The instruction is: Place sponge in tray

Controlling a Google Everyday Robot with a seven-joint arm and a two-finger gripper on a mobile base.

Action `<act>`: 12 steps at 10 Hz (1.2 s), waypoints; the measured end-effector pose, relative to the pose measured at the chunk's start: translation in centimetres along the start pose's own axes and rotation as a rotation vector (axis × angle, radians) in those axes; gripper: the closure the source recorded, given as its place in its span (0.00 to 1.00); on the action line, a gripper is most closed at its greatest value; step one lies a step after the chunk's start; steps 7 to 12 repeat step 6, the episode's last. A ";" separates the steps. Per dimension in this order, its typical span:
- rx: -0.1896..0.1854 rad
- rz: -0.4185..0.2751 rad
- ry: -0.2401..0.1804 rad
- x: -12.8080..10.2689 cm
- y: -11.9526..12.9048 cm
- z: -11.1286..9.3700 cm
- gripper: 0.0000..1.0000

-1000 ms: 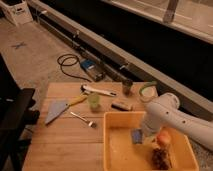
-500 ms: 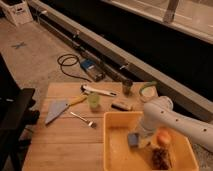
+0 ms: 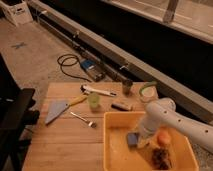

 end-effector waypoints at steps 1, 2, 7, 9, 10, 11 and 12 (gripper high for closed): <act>0.000 0.000 -0.001 0.0 0.0 0.0 0.20; 0.001 -0.001 -0.001 0.0 0.0 0.0 0.20; 0.002 -0.002 0.000 -0.1 -0.1 -0.1 0.20; 0.002 -0.002 0.000 -0.1 -0.1 -0.1 0.20; 0.002 -0.002 0.000 -0.1 -0.1 -0.1 0.20; 0.002 -0.002 0.000 -0.1 -0.1 -0.1 0.20; 0.002 -0.002 0.000 -0.1 -0.1 -0.1 0.20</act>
